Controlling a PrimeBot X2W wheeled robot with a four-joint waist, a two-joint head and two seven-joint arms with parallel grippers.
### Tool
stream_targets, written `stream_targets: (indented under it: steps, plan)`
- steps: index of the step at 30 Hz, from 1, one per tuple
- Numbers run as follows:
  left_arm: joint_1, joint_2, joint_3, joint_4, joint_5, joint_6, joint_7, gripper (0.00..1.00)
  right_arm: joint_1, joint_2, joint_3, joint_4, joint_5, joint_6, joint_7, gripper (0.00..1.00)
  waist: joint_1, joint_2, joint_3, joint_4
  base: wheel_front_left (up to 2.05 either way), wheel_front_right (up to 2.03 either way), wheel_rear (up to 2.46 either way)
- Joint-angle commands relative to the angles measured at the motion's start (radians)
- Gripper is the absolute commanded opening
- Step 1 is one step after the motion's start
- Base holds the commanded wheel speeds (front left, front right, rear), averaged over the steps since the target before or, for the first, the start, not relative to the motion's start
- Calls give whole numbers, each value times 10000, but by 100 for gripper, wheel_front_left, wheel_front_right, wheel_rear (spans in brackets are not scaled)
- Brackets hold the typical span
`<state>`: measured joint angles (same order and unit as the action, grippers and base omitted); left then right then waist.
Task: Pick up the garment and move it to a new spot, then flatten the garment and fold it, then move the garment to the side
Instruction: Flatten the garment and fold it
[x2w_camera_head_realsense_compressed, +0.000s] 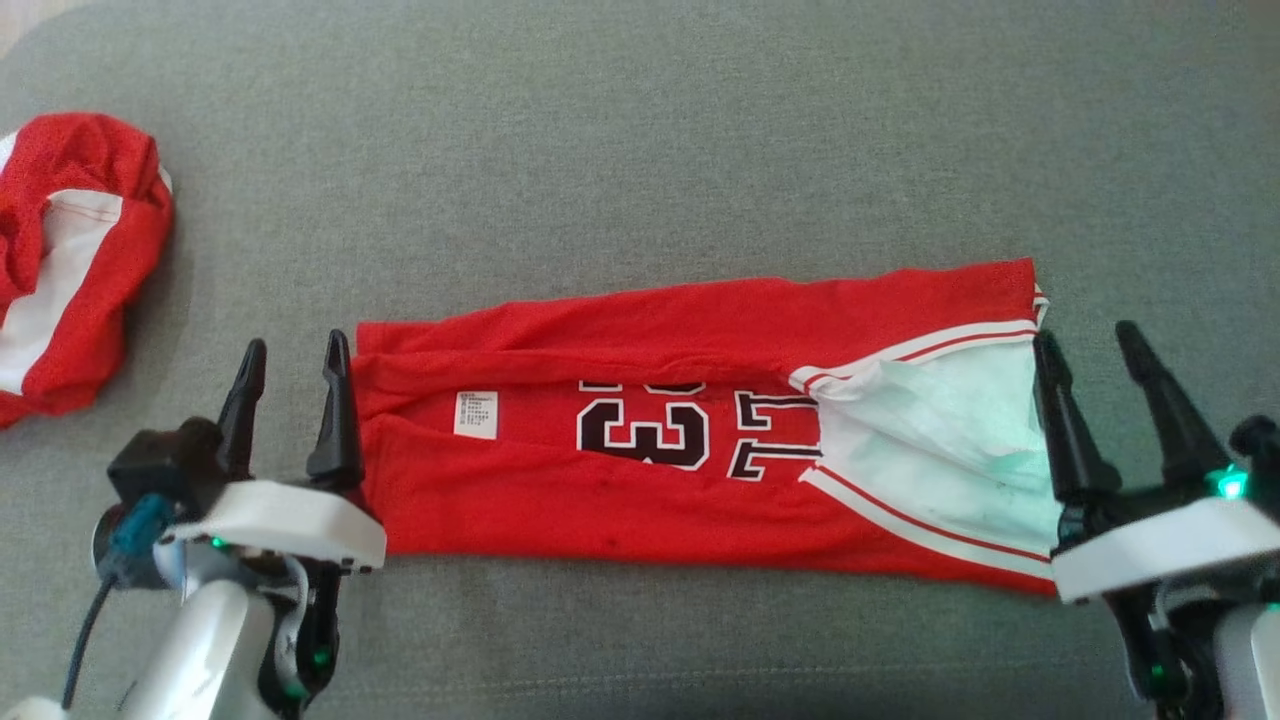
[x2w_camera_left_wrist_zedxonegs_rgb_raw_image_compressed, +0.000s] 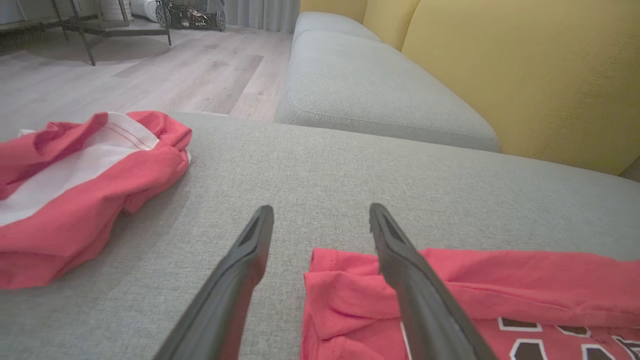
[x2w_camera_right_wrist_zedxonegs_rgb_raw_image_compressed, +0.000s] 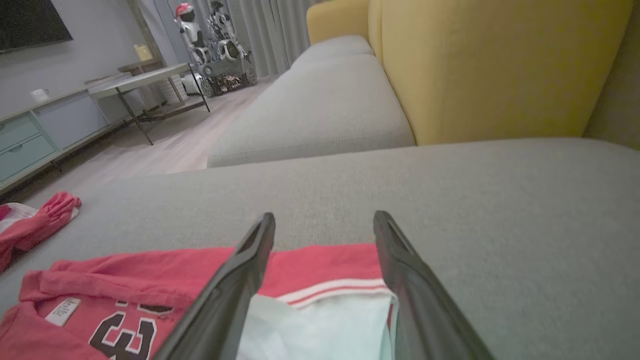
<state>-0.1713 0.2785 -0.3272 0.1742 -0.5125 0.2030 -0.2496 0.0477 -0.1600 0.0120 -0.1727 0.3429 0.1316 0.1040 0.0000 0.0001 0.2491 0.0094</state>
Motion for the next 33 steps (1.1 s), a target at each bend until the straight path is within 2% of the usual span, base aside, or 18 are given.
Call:
stream_targets:
  steps: [1, 12, 26, 33]
  plan:
    - [100, 160, 511, -493, 286, 88, -119, 100, -444, -15, 183, -386, -271, -9, -241, 100, 0, -1, -75, -12, 0, 0, 0]
    - [829, 56, 485, -1173, 775, 374, -121, 100, -360, 459, 37, 102, -735, -9, -817, 100, 0, -1, -390, 37, 0, 0, 0]
    - [841, -113, 649, -1436, 942, 450, -121, 100, -324, 525, -106, 446, -662, -9, -924, 100, 0, -1, -468, 130, 0, 0, 0]
    - [733, -330, 765, -1580, 1110, 366, -122, 100, -515, 397, -469, 1520, -686, -9, -878, 100, 0, -1, -381, 316, 0, 0, 0]
